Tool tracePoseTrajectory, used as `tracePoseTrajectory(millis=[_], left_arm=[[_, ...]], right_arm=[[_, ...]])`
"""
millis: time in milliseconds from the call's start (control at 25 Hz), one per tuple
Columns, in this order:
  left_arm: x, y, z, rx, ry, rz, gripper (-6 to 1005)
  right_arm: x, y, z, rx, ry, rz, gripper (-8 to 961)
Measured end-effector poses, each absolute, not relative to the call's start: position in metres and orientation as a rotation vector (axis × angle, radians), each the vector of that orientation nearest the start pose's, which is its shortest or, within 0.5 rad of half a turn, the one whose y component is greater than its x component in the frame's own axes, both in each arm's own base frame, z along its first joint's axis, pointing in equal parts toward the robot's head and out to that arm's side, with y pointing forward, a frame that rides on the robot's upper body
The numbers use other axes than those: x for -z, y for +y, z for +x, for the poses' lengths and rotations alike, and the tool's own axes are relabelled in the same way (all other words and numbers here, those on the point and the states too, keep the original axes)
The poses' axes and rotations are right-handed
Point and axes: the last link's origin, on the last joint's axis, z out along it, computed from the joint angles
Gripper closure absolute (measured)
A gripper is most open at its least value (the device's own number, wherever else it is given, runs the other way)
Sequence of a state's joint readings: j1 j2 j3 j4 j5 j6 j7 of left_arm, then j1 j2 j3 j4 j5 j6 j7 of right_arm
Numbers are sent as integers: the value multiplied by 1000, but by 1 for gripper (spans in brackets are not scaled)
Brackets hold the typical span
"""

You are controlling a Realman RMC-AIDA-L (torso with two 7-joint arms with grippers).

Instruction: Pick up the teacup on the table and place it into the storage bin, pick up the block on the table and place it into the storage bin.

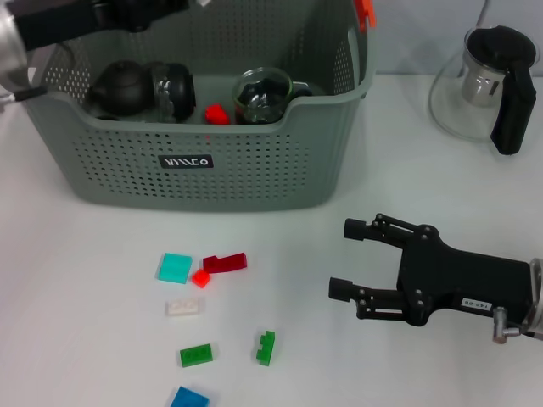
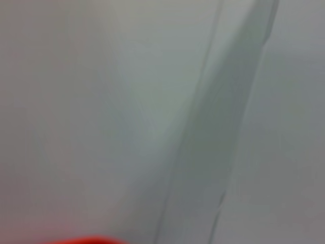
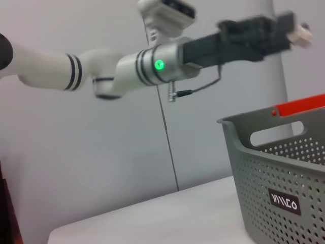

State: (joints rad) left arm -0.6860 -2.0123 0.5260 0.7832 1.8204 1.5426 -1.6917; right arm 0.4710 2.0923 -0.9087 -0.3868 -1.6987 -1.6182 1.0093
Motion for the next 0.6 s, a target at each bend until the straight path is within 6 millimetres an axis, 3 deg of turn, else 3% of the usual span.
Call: tracePoseTrajectory(millis=[280,480,600], left_arm=[[-79,431,-183,522,-709,-2469,590],[-50,447,-182,243,-738,-2404,591],[-35,449,-181,168,-709,-2358,589]], right_arm=[[49,282,252,-1018,404,-2759,43],[49,282,252,-1019,403,-2762,43],[50,282,253,-1019,409,-2760,44]])
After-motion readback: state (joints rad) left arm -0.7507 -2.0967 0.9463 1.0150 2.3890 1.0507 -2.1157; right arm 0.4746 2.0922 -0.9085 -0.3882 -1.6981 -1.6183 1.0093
